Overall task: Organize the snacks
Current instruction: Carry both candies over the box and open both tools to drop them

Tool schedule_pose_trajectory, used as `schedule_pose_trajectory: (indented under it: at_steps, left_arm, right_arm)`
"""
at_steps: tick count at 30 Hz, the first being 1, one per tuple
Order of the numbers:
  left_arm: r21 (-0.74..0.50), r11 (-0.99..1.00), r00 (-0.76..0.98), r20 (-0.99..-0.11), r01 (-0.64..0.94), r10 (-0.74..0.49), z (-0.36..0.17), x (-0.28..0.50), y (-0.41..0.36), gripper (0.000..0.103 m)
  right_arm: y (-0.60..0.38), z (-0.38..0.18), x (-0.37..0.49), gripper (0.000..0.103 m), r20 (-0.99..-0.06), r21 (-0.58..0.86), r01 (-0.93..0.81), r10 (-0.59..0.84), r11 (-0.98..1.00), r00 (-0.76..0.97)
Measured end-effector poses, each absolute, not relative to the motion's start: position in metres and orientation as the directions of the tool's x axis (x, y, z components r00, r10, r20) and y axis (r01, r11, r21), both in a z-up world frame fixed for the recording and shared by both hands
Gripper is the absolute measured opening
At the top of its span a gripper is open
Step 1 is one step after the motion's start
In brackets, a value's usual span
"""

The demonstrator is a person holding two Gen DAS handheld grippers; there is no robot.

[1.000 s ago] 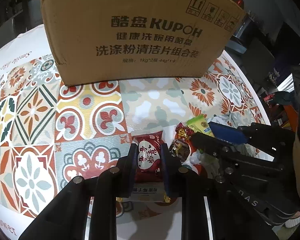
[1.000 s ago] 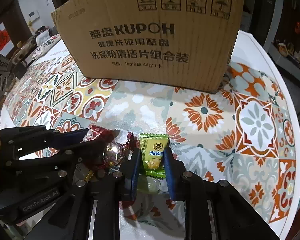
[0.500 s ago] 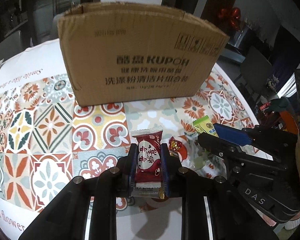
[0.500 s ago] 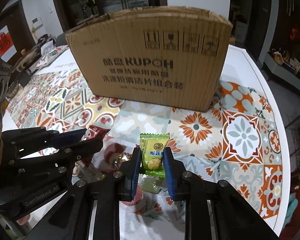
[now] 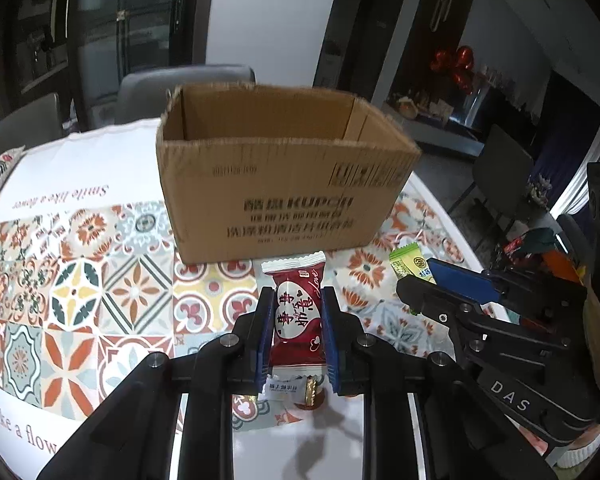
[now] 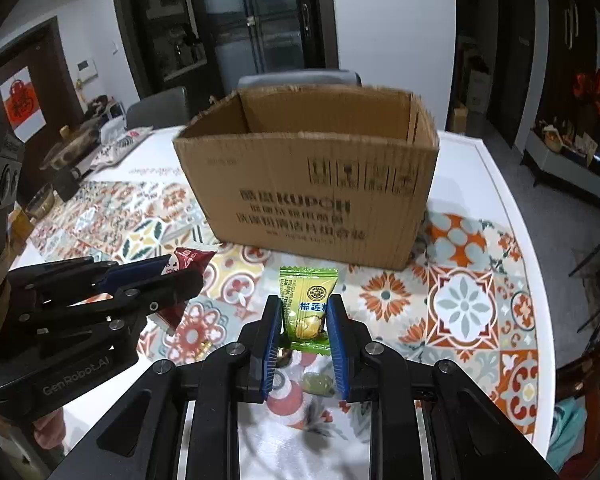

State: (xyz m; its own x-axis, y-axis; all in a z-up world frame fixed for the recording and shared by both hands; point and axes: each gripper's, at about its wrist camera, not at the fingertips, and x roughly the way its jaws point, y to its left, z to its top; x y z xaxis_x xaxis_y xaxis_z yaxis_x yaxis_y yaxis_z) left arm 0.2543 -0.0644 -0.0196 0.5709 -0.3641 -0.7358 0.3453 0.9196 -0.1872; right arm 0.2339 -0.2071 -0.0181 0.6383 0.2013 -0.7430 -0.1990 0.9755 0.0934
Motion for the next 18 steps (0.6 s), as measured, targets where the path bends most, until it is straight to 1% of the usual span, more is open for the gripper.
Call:
schedule_pose_trajectory:
  at_steps: [18]
  left_arm:
    - [-0.145, 0.918, 0.693, -0.615, 0.369, -0.376, 0.055, 0.259, -0.061, 0.023]
  right_arm:
    - [-0.207, 0.053, 0.233, 0.024, -0.618, 0.086, -0.202, 0.211, 0.976, 0.757]
